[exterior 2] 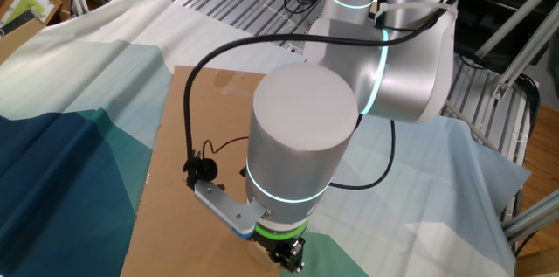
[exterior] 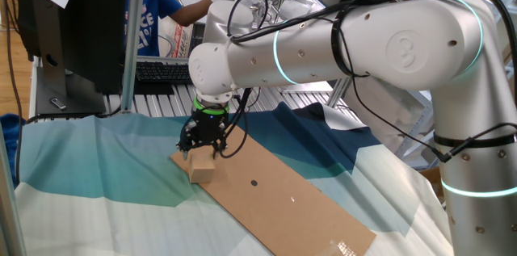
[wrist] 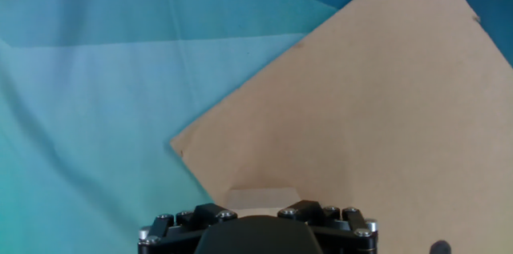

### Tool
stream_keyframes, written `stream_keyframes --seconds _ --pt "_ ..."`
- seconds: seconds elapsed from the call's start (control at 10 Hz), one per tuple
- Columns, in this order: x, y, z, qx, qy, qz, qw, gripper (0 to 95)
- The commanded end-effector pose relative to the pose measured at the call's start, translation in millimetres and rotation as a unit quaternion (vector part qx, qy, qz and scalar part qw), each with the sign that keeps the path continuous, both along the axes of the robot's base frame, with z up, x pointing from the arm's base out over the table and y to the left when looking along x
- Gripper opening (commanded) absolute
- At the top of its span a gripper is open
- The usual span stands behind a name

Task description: Grab the block and place it at the designated location

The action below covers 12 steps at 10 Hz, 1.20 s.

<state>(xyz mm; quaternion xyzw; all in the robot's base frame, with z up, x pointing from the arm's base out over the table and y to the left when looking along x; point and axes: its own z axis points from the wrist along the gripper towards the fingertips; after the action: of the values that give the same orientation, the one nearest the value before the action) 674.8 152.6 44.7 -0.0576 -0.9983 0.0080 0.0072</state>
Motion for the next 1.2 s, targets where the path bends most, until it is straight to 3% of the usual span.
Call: stream_keyframes --seconds 0.1,0.4,0.5,0.7,0.9,1.2 --pt "0.3 0.5 0.0 0.003 0.003 0.005 1.0000 57.0" --pt "0.3 0.6 -0.1 0.002 0.003 0.009 0.9999 57.0" --pt "0.3 0.6 -0.1 0.003 0.004 0.013 0.9999 38.0" --pt "0.3 0.6 -0.1 0.005 0.007 0.017 0.9998 38.0" --pt "0.3 0.6 -0.1 0.007 0.014 0.028 0.9995 0.0" --pt "0.9 0.2 1.0 0.010 0.020 0.032 0.9992 0.0"
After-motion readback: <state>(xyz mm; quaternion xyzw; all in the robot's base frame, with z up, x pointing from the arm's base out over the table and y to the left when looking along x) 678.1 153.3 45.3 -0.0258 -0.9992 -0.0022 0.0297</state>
